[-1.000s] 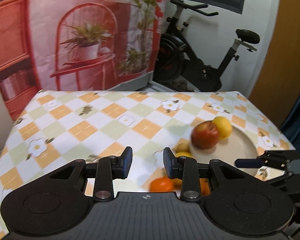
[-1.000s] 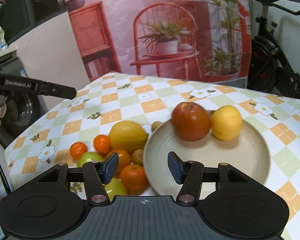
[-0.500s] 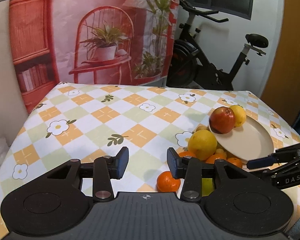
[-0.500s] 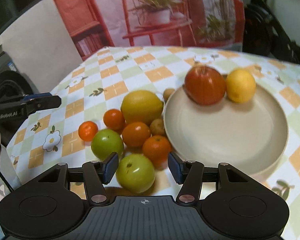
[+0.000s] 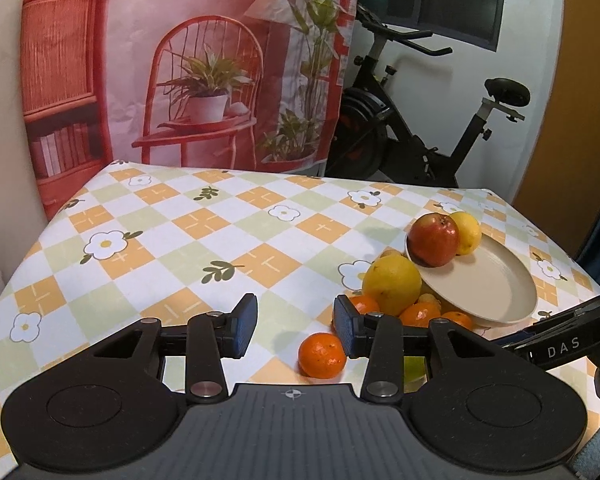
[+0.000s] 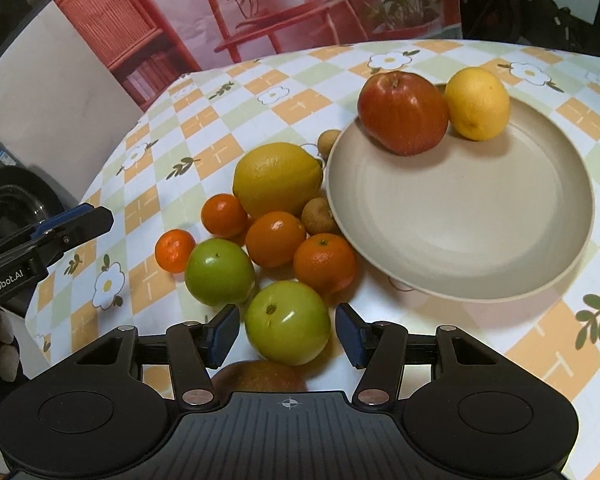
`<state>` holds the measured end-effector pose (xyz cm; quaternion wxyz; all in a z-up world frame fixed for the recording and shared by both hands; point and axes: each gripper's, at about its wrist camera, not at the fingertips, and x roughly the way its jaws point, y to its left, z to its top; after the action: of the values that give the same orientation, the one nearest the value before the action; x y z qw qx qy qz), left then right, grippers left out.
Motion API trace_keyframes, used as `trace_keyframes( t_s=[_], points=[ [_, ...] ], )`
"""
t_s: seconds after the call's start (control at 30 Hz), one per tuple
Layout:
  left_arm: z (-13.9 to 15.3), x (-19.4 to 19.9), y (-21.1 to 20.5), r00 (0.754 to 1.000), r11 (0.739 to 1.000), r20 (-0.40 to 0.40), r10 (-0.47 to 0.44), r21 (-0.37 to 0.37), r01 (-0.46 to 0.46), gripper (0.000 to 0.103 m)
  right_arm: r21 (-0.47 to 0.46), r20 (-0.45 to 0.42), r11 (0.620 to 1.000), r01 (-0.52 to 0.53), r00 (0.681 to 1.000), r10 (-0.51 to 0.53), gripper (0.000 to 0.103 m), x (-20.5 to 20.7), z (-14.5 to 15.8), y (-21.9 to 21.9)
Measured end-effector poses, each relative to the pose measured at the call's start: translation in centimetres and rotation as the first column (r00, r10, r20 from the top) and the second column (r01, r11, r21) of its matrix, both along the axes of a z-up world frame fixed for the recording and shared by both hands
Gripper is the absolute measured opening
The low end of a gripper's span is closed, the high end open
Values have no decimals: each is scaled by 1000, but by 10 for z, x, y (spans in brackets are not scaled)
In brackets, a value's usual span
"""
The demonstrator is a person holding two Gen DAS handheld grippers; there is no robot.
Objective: Organize fruits
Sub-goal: 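Move the right tool to the green apple and close the right gripper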
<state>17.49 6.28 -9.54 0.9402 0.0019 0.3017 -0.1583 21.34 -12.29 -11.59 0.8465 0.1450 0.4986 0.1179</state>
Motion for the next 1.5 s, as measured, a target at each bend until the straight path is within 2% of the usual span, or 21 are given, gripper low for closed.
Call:
trace_keyframes(
  t_s=[0.2, 0.4, 0.8, 1.03, 1.23, 1.33, 1.5],
  points=[
    [-1, 1, 3, 1000, 1000, -8, 10, -6, -10, 44, 11, -14, 1000, 10, 1000, -10, 44, 0, -4, -1],
    [-2, 0, 1, 1000, 1000, -16, 16, 0, -16, 44, 25, -10, 1000, 16, 1000, -16, 43, -2, -4, -3],
    [-5, -1, 0, 999, 1000, -40, 20, 17, -19, 44, 73, 79, 997, 16, 997, -22, 43, -17, 3, -12],
    [-9, 0, -3, 998, 1000, -60, 12, 28, -11, 45, 101, 97, 995, 28, 995, -38, 43, -19, 2, -17],
    [-13, 2, -5, 996, 999, -91, -4, 37, 7, 47, 107, 186, 994, 21, 982, -41, 43, -26, 14, -20],
    [-16, 4, -7, 995, 999, -100, -14, 44, 18, 52, 101, 225, 995, 26, 973, -48, 43, -28, 20, -22],
    [-22, 11, -13, 993, 999, -116, -33, 35, 37, 52, 116, 247, 992, 38, 967, -66, 43, -29, 22, -30]
  ],
)
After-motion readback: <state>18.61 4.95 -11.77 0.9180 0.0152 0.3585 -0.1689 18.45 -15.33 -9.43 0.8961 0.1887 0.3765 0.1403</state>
